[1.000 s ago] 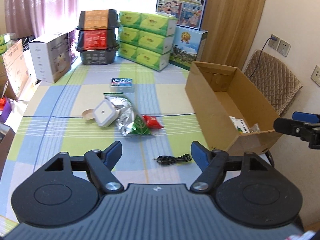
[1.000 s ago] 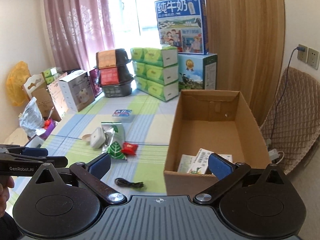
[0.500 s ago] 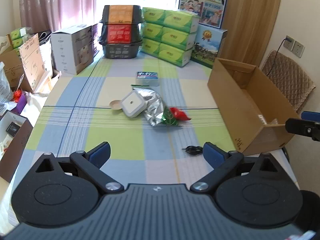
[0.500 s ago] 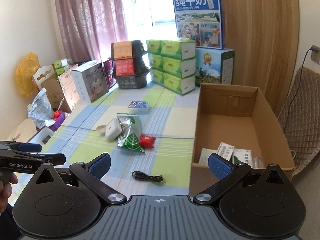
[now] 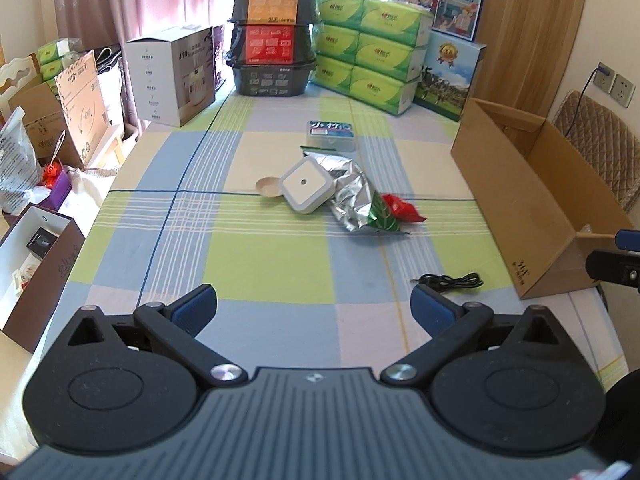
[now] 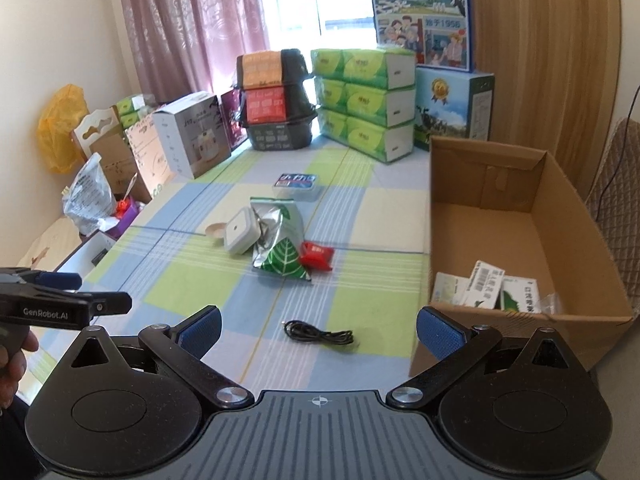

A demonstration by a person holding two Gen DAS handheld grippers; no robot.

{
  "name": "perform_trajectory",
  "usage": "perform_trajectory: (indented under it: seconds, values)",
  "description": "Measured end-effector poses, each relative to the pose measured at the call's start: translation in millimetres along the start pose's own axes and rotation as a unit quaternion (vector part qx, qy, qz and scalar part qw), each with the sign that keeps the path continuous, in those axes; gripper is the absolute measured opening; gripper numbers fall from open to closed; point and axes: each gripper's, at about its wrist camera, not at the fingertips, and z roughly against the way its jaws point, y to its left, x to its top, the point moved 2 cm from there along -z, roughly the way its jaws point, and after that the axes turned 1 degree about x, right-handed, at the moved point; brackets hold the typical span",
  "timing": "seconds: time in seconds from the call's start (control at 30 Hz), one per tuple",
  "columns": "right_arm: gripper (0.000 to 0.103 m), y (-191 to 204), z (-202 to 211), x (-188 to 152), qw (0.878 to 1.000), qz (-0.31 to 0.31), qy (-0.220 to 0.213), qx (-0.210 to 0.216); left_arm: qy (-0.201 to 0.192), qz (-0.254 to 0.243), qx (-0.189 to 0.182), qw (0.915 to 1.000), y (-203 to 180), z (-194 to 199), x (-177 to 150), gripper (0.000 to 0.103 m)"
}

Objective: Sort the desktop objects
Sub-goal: 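Withdraw both tools from the cardboard box back toward the table, then grasp the silver foil tea bag with left tool while right tool grasps black cable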

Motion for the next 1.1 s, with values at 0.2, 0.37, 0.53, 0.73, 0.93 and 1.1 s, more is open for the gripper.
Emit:
perform_trajectory:
  seconds: [0.2,0.37,0.53,0.73,0.93,1.1]
  values:
    - [0.101,7.3,-25.4,-13.2,1.000,0.009,0.021,0.013,0.011,-0.013,-0.001,0.9999,5.0,-21.2,-2.7,0.101]
    - [0.101,12.1,-48.2,-22.9,0.998,0.031,0.043,0.021,0.018,-0.022,-0.002,0.9996,7.7,-40.9,-3.9,0.101]
    - [0.101,19.8,-70.0,-29.5,0.994,0.087,0.056,0.024,0.029,-0.027,-0.007,0.9992,11.6,-64.8,-6.1,0.101]
    - [0.067,17.7,-108.1,-33.1,0.985,0.146,0.084,0.030,0.039,-0.026,-0.017,0.9987,16.1,-95.6,-5.4,0.101]
    - [0.062,8.3,-149.2,-42.0,0.974,0.197,0.107,0.030,0.033,-0.033,-0.031,0.9984,15.3,-119.1,3.7,0.101]
    - [0.057,2.0,-176.2,-47.8,0.971,0.208,0.115,0.025,0.034,0.001,-0.062,0.9975,20.0,-133.1,12.3,0.101]
